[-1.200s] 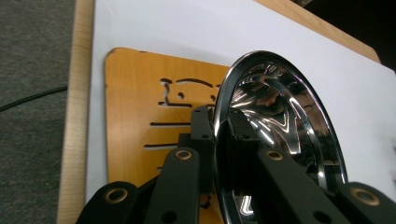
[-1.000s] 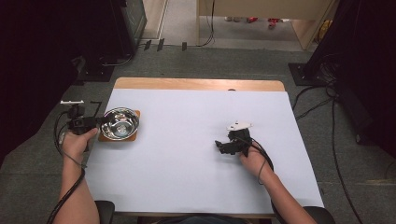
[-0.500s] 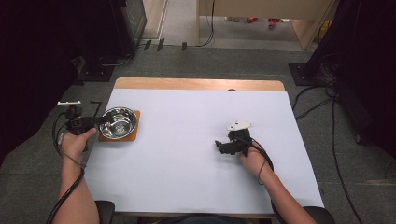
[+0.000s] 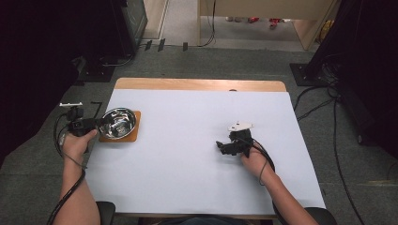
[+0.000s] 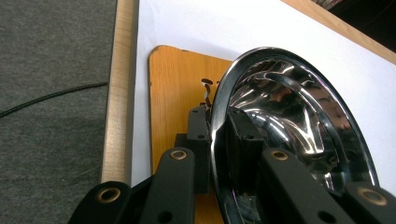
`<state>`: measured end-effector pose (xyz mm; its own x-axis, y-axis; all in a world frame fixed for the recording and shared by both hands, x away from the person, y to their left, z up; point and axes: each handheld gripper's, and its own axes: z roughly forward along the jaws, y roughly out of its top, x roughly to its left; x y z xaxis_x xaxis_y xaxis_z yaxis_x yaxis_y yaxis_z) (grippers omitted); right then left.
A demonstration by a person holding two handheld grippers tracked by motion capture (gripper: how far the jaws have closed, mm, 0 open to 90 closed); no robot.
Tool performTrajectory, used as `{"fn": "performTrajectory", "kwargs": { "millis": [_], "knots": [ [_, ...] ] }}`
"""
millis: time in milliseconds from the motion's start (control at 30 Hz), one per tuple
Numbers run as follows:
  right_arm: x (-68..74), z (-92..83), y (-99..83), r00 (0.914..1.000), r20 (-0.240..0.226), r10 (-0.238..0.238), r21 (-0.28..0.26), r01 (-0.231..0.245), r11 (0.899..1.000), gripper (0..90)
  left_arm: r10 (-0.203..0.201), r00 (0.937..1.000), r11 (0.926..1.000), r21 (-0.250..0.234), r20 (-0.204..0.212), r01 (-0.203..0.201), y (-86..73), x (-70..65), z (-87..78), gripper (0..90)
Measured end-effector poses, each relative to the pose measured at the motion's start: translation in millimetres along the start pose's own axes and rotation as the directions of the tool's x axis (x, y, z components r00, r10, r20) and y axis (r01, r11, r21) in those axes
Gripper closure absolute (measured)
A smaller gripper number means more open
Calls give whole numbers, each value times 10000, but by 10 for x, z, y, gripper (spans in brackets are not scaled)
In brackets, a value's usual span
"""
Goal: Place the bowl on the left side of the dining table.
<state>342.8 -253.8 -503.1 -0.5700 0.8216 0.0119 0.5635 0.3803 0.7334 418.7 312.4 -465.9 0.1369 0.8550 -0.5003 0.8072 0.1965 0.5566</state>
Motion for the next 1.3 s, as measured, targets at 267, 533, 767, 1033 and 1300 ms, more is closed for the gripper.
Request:
{"fn": "performTrajectory", "kwargs": {
  "millis": [267,533,767,1033,1300],
  "knots": [
    [0,0,0,10000,-5,3,2,-3,10000,117,370,9993,9992,-117,-108,-371,3,-16,-6,648],
    [-2,1,0,10000,-10,-13,-3,13,10000,117,990,9947,9950,-111,-275,-993,17,-83,-27,489],
    [-1,0,0,10000,-6,-8,0,8,10000,117,1136,9925,9934,-134,-448,-1143,41,-141,-81,439],
    [-2,0,0,10000,-10,-9,0,9,10000,117,1471,9867,9887,-179,-686,-1486,72,-230,-150,415],
    [-2,0,0,10000,-11,-8,0,8,10000,117,1761,9833,9839,-213,-459,-1772,102,-361,-203,403]
  ]
}}
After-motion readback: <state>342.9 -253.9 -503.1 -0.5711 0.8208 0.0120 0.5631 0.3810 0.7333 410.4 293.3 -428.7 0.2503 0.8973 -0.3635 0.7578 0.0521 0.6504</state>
